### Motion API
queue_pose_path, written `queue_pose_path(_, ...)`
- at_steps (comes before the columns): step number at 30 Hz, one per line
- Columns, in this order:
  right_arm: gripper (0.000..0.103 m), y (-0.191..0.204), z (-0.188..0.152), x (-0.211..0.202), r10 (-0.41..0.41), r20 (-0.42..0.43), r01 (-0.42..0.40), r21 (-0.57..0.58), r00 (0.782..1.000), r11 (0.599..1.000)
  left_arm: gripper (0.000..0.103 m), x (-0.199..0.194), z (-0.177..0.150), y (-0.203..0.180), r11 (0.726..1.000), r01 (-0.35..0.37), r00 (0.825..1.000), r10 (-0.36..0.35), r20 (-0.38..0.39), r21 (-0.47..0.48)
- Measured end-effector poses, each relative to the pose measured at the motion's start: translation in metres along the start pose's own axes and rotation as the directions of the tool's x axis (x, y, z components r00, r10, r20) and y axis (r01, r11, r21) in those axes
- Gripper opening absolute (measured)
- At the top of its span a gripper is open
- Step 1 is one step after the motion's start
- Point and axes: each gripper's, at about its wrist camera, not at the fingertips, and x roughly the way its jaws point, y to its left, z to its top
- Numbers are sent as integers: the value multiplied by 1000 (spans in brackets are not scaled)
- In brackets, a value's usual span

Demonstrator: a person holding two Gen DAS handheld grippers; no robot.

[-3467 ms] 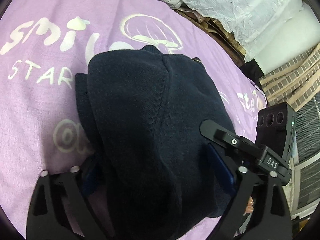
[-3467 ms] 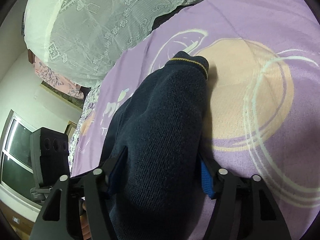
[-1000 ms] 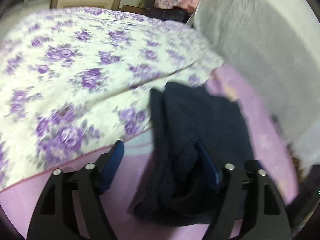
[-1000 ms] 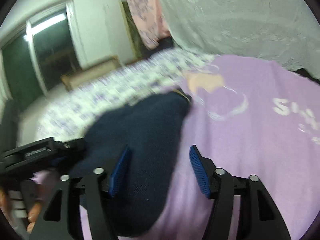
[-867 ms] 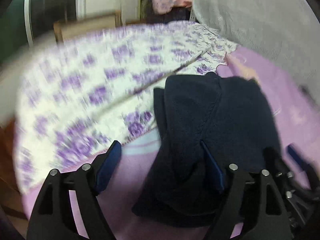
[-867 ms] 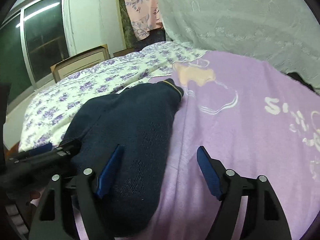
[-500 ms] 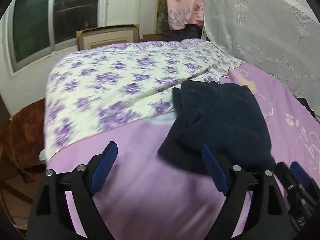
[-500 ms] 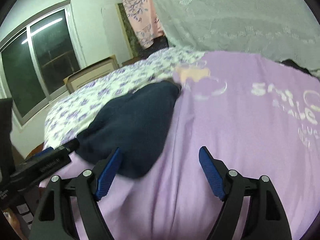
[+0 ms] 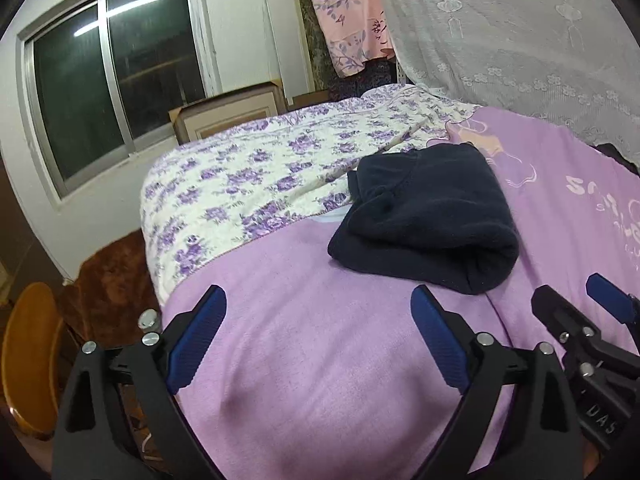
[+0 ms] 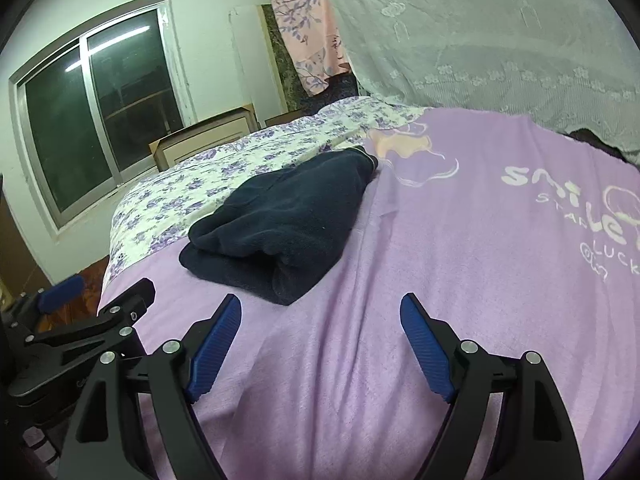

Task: Fold small clothes
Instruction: 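Open both grippers and release the bundle, then pull them back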

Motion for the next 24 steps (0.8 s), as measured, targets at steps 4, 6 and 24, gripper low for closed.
queue_pose_path(4, 83, 4, 3, -7, -2, 16, 2, -27, 1000, 1000, 92, -5, 2, -2, 1000, -20, 1000, 20, -3, 0)
queue_pose_path(6, 83, 5, 6, -11, -4, 24, 5, -32, 1000, 999, 92, -6, 4, -2, 1000, -22, 1000, 22, -5, -3)
queue_pose_path(24, 97, 7, 50, -57, -35, 34, 36, -34, 999, 999, 98, -43, 28, 4, 1000, -24, 999, 24, 39, -10)
